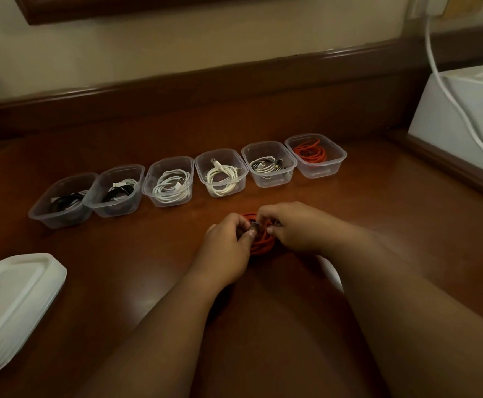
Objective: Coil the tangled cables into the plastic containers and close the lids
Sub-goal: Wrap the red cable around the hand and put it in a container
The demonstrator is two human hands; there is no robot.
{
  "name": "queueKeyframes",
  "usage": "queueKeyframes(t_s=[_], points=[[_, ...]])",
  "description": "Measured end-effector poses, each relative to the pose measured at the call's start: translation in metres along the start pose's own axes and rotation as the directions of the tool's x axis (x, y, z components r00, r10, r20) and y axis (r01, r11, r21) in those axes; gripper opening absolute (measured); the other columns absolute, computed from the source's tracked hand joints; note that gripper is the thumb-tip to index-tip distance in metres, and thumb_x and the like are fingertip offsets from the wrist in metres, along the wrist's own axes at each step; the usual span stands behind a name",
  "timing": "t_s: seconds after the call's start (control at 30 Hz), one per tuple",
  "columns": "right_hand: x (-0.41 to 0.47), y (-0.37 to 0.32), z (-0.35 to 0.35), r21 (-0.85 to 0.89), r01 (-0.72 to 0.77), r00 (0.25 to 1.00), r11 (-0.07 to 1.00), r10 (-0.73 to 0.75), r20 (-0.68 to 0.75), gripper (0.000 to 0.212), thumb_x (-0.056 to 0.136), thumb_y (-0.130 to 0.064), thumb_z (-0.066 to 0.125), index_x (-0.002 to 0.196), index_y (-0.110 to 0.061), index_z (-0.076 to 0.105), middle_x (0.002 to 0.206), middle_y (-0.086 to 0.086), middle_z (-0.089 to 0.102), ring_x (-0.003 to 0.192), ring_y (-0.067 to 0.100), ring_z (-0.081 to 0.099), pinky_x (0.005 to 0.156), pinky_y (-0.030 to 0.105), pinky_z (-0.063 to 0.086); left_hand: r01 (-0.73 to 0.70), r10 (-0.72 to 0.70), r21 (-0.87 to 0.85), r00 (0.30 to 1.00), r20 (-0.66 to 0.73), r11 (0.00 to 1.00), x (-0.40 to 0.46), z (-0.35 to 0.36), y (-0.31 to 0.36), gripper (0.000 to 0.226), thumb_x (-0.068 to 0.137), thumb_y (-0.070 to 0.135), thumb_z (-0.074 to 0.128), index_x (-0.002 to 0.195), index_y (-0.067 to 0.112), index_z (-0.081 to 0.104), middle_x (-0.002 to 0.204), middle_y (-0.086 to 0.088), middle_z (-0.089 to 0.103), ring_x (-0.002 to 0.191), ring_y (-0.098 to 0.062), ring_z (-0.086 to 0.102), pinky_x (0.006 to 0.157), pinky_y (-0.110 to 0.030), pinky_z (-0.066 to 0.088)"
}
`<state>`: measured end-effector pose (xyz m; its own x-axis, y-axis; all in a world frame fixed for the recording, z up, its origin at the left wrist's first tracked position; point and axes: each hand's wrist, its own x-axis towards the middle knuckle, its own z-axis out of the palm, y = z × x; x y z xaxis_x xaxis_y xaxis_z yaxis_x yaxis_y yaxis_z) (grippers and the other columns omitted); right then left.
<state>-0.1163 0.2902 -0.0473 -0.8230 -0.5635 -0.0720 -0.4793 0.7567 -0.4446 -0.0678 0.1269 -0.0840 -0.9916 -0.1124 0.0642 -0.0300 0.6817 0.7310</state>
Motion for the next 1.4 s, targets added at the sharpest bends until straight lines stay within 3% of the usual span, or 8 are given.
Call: queueKeyframes(t_s=[0.33,0.5,0.6,0.8,1.0,1.07,1.2,1.4], points=[[0.001,0.0,0.005,0.107,0.078,0.993,0.991,-0.067,-0.1,0.013,0.102,-0.022,0.047,0.1,-0.035,0.05,0.096,-0.006,0.057,0.086,0.012,0.052,0.069,0.03,0.04,-0.015,0.017,-0.118,1.0,0.017,0.993,-0.008,-0.008,0.012,0.01,0.095,0.02,0.062,0.093,0.029,0.064,0.089,0.002,0.066,0.08,-0.012,0.063,0.061,-0.022,0.044],[0.0,-0.004,0.005,0.117,0.081,0.993,0.99,-0.07,-0.099,0.012,0.102,-0.024,0.047,0.107,-0.033,0.053,0.104,0.0,0.059,0.095,0.017,0.055,0.081,0.036,0.046,0.005,0.003,-0.138,0.999,0.051,0.99,-0.009,-0.01,0.013,0.013,0.095,0.017,0.062,0.098,0.027,0.07,0.093,0.003,0.071,0.087,-0.012,0.067,0.077,-0.032,0.056],[-0.001,-0.003,0.004,0.193,0.051,0.994,0.98,-0.031,-0.106,0.013,0.1,-0.027,0.051,0.109,-0.036,0.051,0.094,-0.002,0.063,0.085,0.016,0.06,0.072,0.034,0.049,0.033,-0.02,-0.176,0.997,0.072,0.984,-0.011,-0.009,0.012,0.016,0.097,0.017,0.06,0.096,0.028,0.071,0.096,0.005,0.072,0.091,-0.011,0.067,0.082,-0.032,0.056],[0.0,0.0,0.004,0.192,0.017,0.99,0.981,0.011,-0.14,0.012,0.095,-0.031,0.06,0.086,-0.035,0.053,0.088,-0.011,0.062,0.081,0.007,0.058,0.066,0.026,0.044,0.12,-0.091,-0.319,0.99,0.106,0.94,-0.014,-0.009,0.016,0.008,0.091,0.023,0.069,0.098,0.027,0.071,0.095,0.002,0.073,0.088,-0.012,0.07,0.077,-0.026,0.053],[-0.004,-0.003,-0.006,0.285,-0.037,0.998,0.958,0.052,-0.044,0.018,0.089,-0.022,0.063,0.072,-0.026,0.065,0.071,-0.006,0.062,0.066,0.007,0.056,0.063,0.026,0.043,0.081,-0.038,-0.324,0.99,0.139,0.942,-0.016,-0.008,0.015,0.035,0.086,0.014,0.075,0.106,0.036,0.057,0.091,0.004,0.072,0.083,-0.004,0.069,0.073,-0.021,0.055],[-0.007,-0.005,-0.009,0.255,-0.048,0.998,0.966,0.054,-0.017,0.02,0.089,-0.027,0.069,0.07,-0.028,0.063,0.069,-0.009,0.059,0.065,0.003,0.053,0.06,0.024,0.04,0.004,0.027,-0.264,0.993,0.115,0.965,-0.017,-0.007,0.014,0.04,0.086,0.017,0.075,0.111,0.044,0.057,0.092,0.004,0.069,0.092,-0.008,0.066,0.076,-0.021,0.053],[-0.01,-0.007,-0.01,0.266,-0.093,0.994,0.96,0.105,-0.034,0.021,0.09,-0.024,0.07,0.072,-0.022,0.059,0.079,-0.005,0.06,0.07,0.007,0.055,0.06,0.023,0.041,-0.108,0.112,-0.043,0.987,0.111,0.993,-0.014,-0.007,0.009,0.053,0.086,0.04,0.068,0.128,0.063,0.044,0.1,0.009,0.063,0.108,-0.012,0.052,0.099,-0.038,0.046],[-0.007,-0.015,-0.001,0.203,-0.122,0.982,0.972,0.147,-0.114,0.019,0.095,-0.026,0.061,0.078,-0.021,0.055,0.09,-0.002,0.059,0.083,0.015,0.055,0.067,0.029,0.044,-0.123,0.111,0.222,0.992,0.065,0.967,-0.01,-0.007,0.005,0.064,0.073,0.077,0.046,0.134,0.059,0.038,0.119,0.014,0.063,0.112,-0.011,0.05,0.099,-0.04,0.041]])
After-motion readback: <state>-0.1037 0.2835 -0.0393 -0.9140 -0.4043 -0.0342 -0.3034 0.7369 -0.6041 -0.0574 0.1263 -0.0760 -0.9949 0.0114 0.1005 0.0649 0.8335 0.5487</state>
